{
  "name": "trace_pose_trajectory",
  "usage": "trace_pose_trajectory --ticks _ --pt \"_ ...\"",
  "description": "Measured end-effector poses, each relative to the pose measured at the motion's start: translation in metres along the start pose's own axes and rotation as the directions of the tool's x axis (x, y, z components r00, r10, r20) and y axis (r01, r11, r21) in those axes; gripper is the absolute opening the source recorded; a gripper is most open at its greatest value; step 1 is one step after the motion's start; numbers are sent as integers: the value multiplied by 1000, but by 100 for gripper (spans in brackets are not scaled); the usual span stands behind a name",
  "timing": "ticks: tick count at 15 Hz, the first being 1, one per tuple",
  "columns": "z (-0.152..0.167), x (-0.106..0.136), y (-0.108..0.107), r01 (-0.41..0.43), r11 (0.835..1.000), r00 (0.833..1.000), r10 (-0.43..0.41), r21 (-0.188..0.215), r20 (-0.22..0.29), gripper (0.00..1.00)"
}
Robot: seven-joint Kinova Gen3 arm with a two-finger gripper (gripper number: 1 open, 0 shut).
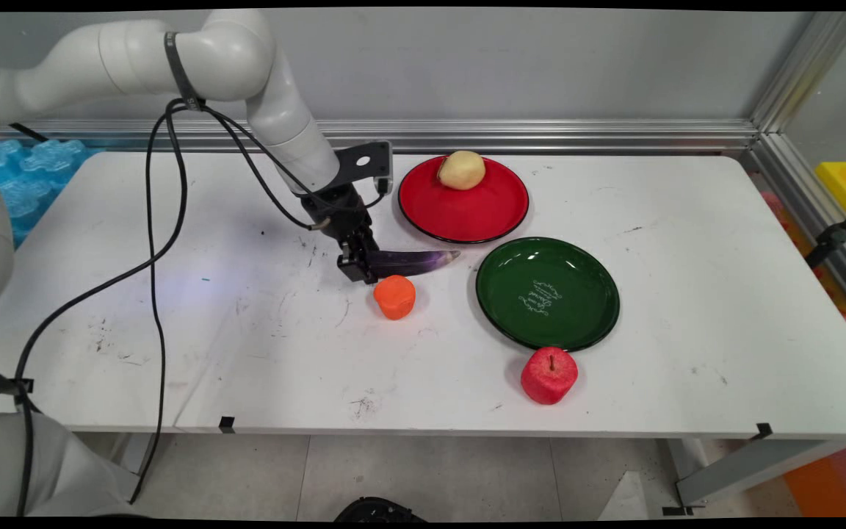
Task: Place the picked object on the table
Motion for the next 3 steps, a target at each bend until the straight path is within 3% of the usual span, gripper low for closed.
trace_pose_trajectory --ticks 3 --pt "1 2 -2 8 1000 1000 -8 4 -10 100"
